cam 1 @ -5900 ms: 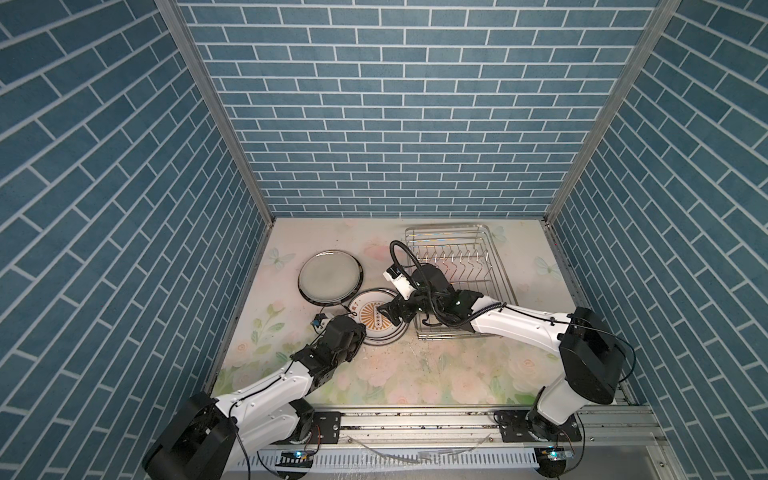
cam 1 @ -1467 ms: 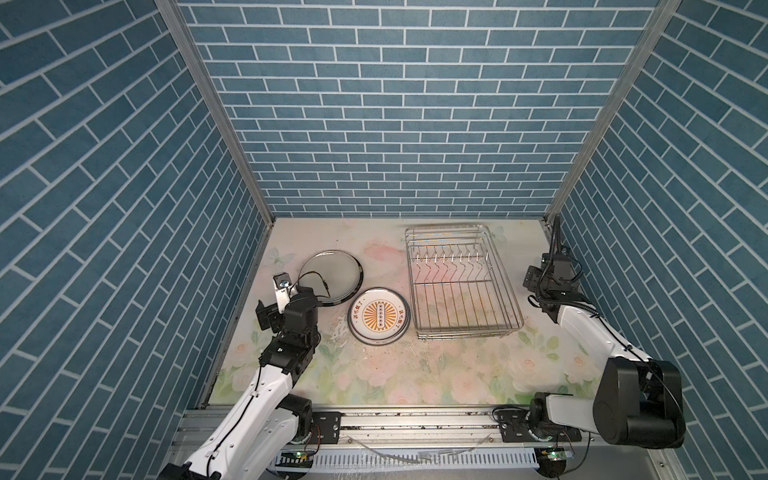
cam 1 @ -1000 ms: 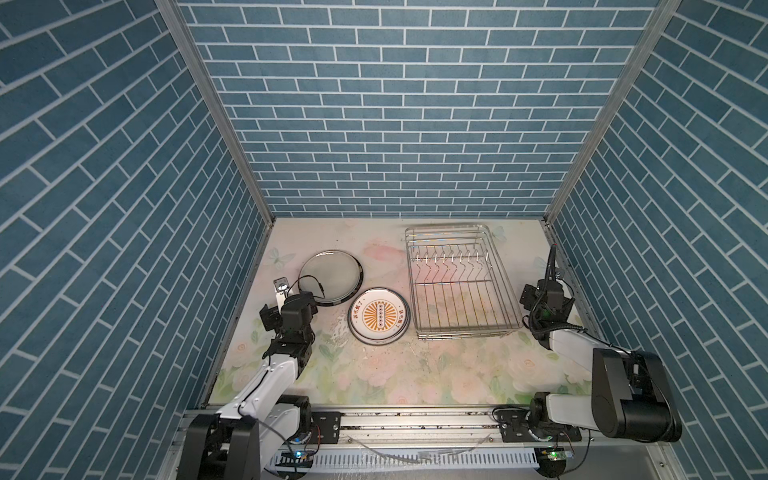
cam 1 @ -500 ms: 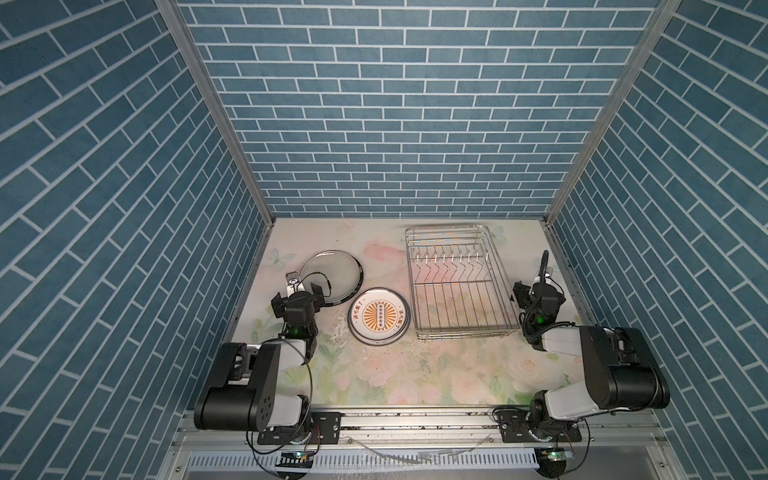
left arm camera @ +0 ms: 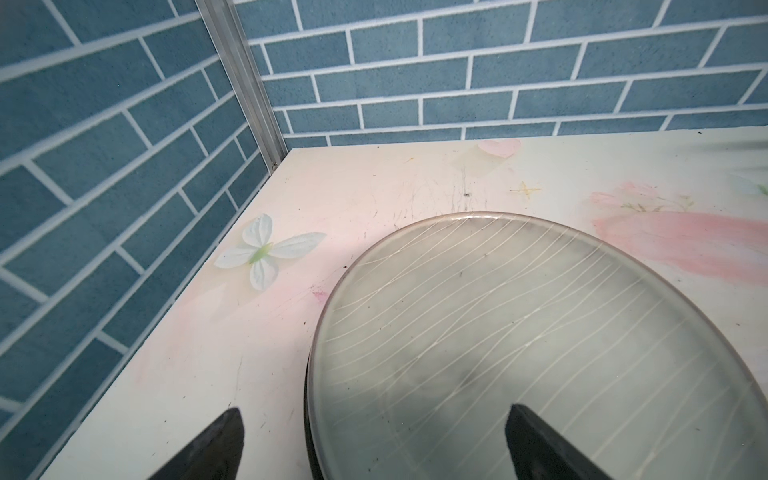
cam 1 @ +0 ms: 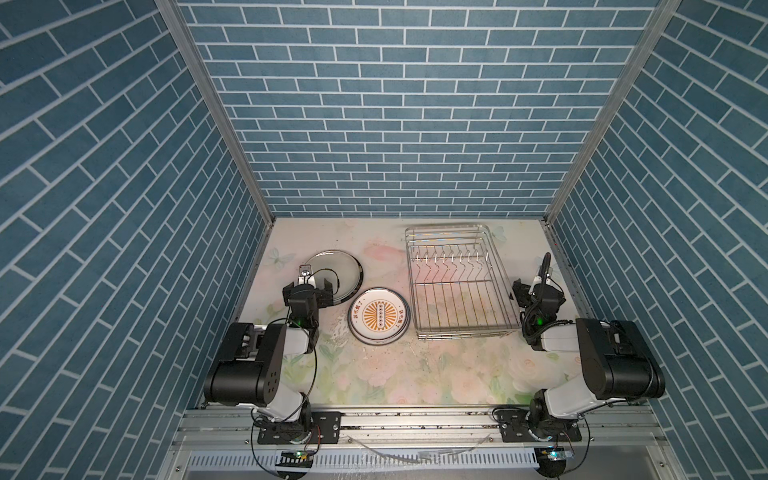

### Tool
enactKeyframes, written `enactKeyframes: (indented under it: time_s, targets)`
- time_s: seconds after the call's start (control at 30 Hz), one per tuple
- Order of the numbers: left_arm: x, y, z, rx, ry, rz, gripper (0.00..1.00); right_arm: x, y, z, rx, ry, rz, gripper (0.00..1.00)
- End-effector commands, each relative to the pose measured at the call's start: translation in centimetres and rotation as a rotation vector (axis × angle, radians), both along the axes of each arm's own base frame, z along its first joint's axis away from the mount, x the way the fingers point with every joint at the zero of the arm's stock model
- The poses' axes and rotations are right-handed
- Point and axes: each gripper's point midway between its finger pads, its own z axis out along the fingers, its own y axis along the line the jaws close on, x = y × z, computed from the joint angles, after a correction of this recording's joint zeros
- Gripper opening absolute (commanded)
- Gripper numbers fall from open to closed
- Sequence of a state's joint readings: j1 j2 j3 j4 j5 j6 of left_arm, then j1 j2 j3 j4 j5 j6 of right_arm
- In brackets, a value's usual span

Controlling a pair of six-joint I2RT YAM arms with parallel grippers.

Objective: Unload the plates from the dish rack

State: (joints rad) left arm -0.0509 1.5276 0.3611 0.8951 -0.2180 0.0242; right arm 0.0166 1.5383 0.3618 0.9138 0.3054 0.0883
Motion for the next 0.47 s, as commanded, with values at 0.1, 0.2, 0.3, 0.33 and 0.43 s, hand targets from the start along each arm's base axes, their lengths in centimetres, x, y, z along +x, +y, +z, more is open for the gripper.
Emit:
enactKeyframes:
  time_s: [0.1,0.2,0.3,0.33,0.43]
  targets:
    - [-0.02,0.74,0.53,0.013,-0.023,0.049,1.0,0.24,0.1,0.27,-0.011,-0.01,0.015,0.99]
    - [-0.03,0.72,0.52,0.011,-0.024,0.048,1.0,0.24,0.12,0.3,-0.012,-0.013,0.016,0.99]
    - [-0.02,0.72,0.53,0.011,-0.024,0.048,1.0,0.45,0.15,0.1,0.008,-0.001,0.025,0.99]
    - [-0.02,0.72,0.52,0.011,-0.023,0.048,1.0,0.52,0.14,0.0,0.026,0.005,0.036,0.99]
    - [-0.03,0.69,0.59,0.011,-0.026,0.046,1.0,0.46,0.06,0.07,0.03,-0.005,0.043,0.99]
